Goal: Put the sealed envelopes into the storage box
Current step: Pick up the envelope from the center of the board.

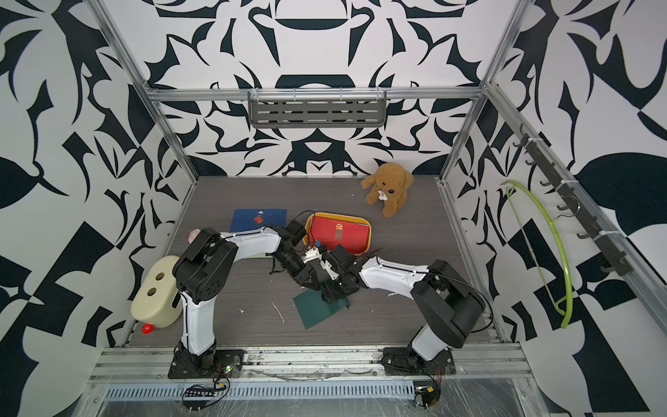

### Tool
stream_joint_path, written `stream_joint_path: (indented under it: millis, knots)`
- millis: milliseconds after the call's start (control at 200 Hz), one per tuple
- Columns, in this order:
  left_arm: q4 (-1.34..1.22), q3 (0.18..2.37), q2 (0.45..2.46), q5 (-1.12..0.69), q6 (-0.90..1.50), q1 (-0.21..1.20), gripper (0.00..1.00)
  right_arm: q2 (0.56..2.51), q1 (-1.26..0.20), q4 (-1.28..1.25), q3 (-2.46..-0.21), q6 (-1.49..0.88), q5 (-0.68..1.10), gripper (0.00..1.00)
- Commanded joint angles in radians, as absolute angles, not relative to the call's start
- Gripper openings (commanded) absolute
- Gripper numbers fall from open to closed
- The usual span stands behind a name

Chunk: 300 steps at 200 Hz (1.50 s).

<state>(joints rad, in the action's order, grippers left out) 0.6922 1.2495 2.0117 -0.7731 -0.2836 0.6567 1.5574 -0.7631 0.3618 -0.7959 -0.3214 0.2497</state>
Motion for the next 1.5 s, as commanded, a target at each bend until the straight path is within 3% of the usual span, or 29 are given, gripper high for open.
stream_joint_path:
  millis: [0, 450, 860, 1200, 1410, 1495]
  knots:
    - [0.680, 1.218, 1.987, -0.846, -0.287, 0.683, 0.41, 1.512, -0.742, 0.308, -0.755, -0.274, 0.247, 0.69]
    - [0.359, 1.031, 1.908, -0.867, -0.142, 0.683, 0.39, 1.510, -0.671, 0.303, -0.747, -0.217, 0.316, 0.67]
    - [0.304, 1.016, 1.921, -0.942, -0.100, 0.684, 0.23, 1.502, -0.658, 0.301, -0.732, -0.228, 0.304, 0.67]
    - [0.407, 1.062, 1.917, -0.875, -0.111, 0.680, 0.15, 1.476, -0.645, 0.323, -0.750, -0.224, 0.282, 0.68]
    - [0.446, 1.074, 1.909, -0.854, -0.100, 0.672, 0.00, 1.451, -0.624, 0.342, -0.762, -0.221, 0.279, 0.70]
    - [0.439, 1.068, 1.886, -0.851, -0.096, 0.668, 0.00, 1.442, -0.623, 0.352, -0.768, -0.218, 0.275, 0.71]
